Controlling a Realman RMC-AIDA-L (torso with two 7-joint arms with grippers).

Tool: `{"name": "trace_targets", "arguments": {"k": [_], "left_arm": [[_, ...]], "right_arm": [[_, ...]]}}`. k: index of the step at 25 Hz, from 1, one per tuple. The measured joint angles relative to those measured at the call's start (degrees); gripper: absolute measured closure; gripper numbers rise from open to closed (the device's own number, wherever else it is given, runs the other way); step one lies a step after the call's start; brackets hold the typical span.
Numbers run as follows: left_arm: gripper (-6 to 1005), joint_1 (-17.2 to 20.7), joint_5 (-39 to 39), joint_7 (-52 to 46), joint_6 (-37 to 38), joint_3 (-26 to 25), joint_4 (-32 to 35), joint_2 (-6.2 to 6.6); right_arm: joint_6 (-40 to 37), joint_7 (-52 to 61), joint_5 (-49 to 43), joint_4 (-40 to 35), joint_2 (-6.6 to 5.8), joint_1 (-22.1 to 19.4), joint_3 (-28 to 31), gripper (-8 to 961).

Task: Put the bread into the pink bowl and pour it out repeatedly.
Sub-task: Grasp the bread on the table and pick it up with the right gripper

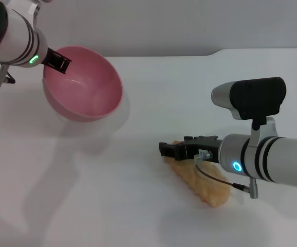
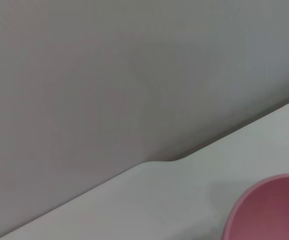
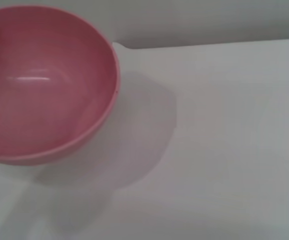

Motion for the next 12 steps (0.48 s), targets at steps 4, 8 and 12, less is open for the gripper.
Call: {"name": "trace_targets", "arguments": {"k": [4,8,12], "left_arm": [[948,-0.01,0.13,0.0,-0.27,0.07,0.2,0.0],[948,-0.05,0.23,0.0,-0.3,0.07,0.31,0.0],[948,-0.17,0.37,0.09,-0.39,0.22,0.49,0.01]], "right_arm": [[-0.08,0.1,0.64,1.05,0.0,0.6,-0.23,230],[0.21,1.02,0.71,1.38,0.0,0.82,0.18,231],[2.07,2.21,0.77,2.07,-0.14,1.98,0.51,231]]}}
